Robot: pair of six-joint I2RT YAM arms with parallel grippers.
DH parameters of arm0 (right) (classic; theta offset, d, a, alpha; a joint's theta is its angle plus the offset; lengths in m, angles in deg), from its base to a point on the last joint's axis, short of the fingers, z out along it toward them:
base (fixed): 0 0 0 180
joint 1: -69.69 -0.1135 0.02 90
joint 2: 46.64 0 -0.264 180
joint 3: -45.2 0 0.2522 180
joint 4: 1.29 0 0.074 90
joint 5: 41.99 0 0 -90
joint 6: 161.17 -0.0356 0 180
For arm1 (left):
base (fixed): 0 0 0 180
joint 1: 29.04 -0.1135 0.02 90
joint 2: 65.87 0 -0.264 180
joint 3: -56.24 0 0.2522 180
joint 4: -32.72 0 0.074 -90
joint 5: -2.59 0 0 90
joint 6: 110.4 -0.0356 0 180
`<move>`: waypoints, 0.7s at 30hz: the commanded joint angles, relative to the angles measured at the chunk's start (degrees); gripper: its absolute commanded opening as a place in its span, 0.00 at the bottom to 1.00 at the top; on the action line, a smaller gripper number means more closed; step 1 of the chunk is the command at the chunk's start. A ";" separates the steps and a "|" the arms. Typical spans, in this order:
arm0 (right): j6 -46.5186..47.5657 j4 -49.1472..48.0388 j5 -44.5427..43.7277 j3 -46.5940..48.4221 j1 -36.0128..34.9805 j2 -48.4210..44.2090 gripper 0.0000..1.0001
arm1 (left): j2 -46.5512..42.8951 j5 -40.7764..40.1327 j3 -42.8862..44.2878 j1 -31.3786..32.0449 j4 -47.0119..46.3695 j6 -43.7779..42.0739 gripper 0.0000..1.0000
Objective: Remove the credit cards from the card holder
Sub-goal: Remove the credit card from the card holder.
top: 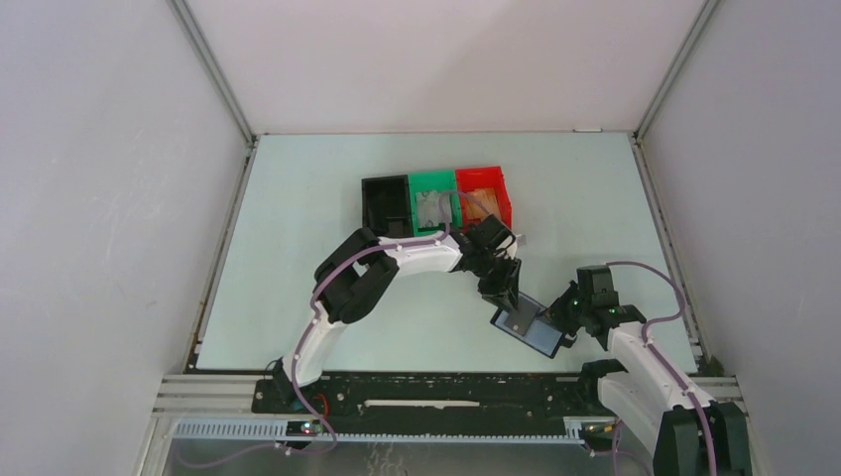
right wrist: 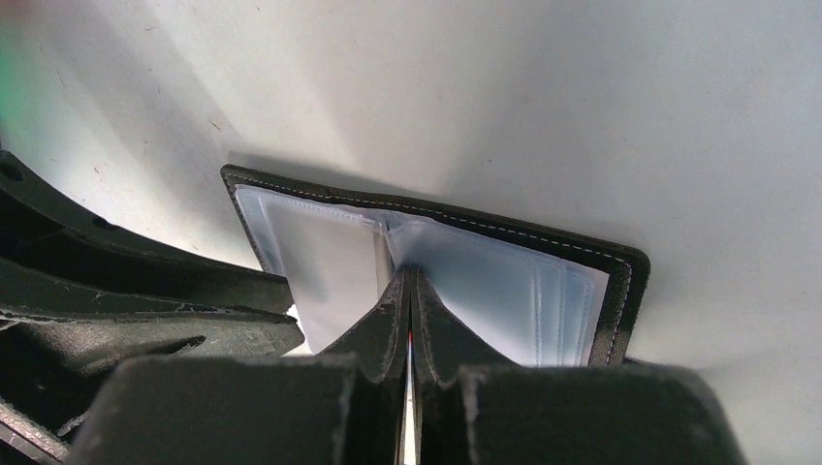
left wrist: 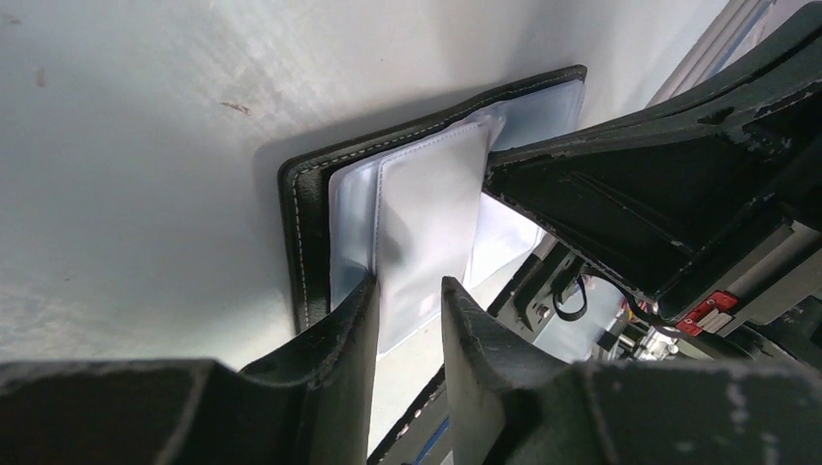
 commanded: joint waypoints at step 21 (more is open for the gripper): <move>-2.55 4.96 -5.72 -0.89 1.47 -2.62 0.04 | -2.97 13.70 -0.27 1.71 -14.27 11.21 0.34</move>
